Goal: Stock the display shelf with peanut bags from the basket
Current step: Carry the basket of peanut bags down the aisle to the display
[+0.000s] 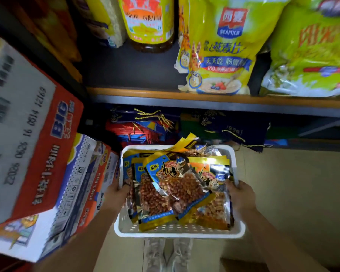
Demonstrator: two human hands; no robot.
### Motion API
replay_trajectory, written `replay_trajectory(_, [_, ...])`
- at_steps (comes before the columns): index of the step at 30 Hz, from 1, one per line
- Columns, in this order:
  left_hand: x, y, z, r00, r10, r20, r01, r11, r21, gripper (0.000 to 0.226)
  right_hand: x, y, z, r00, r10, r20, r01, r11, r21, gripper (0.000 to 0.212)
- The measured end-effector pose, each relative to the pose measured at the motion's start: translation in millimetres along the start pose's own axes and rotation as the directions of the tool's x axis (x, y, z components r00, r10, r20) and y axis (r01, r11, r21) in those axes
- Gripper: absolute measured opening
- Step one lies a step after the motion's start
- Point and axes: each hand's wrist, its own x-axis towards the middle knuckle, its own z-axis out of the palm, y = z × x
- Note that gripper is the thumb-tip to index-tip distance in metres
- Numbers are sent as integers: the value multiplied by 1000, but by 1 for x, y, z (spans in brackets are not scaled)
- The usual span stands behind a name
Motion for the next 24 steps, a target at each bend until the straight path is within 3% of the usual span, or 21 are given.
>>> replay_trajectory(5, [-99,30,-47,978,192,78,-205,951,231,30,-114,11,-75,1000,18,12,-16,986,-166,41])
replay_trajectory(11, [-170,92,-43,899,316,302,-407,857,315,15,-175,37,-163,980,75,-183,-112,974,-197,45])
replay_trajectory(15, [-202,169,1,831,424,361,-523,817,244,24,-181,53,-231,952,85,-293,-143,973,-182,52])
replay_trajectory(20, [-243,280,87,661,553,507,-704,690,167,32,-161,74,-323,874,181,-451,-195,981,17,52])
replay_trajectory(24, [-279,358,186,566,575,591,-792,578,197,31,-129,102,-401,812,294,-505,-227,955,191,49])
